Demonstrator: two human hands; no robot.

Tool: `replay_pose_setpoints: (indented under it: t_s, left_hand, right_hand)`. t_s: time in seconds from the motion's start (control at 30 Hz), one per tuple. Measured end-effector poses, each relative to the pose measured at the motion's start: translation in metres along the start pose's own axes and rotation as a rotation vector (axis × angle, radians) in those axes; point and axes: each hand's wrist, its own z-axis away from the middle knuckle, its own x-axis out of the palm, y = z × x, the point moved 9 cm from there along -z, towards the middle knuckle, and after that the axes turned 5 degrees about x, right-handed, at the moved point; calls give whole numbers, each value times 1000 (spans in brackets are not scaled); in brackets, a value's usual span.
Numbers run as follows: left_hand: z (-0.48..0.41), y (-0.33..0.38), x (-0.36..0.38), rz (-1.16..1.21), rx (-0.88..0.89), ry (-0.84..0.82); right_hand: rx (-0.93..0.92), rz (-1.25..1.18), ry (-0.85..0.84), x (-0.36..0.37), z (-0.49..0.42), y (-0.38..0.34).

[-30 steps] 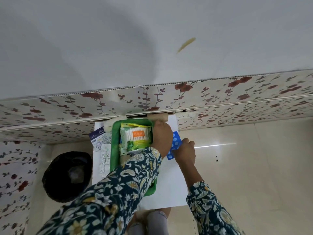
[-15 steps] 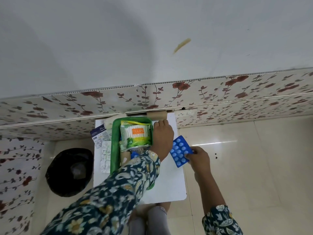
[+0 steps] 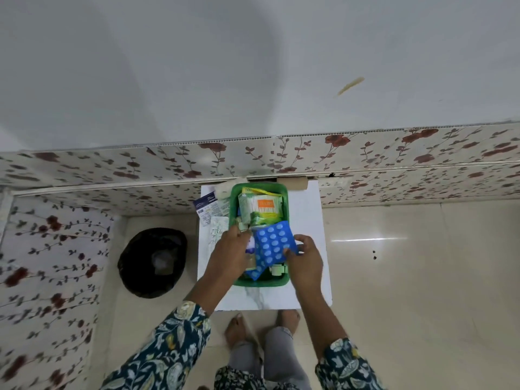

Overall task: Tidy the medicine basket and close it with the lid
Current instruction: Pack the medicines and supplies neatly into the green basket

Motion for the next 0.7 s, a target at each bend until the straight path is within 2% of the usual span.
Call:
replay_pose_setpoints:
  t_s: [0.17, 0.27, 0.4, 0.47, 0.6, 0.7]
  left_hand:
    - [6, -10, 10, 37, -26, 68]
    - [4, -11, 0, 27, -33, 125]
    - [-10, -6, -18, -111, 0, 191]
    - [-18, -3, -24, -213, 12, 203]
    - [-26, 3, -29, -321, -4, 208]
    - [-30, 12, -32, -286, 13, 245]
  right_hand:
    - [-306, 727, 110, 30, 28, -11]
    - [-484, 866, -15, 55, 26, -19]
    - [-519, 1222, -221, 84, 15, -6]
    - [-493, 1213, -231, 84, 14, -5]
    - [-475, 837, -97, 60, 11, -25]
    - [-474, 653, 25, 35, -2, -45]
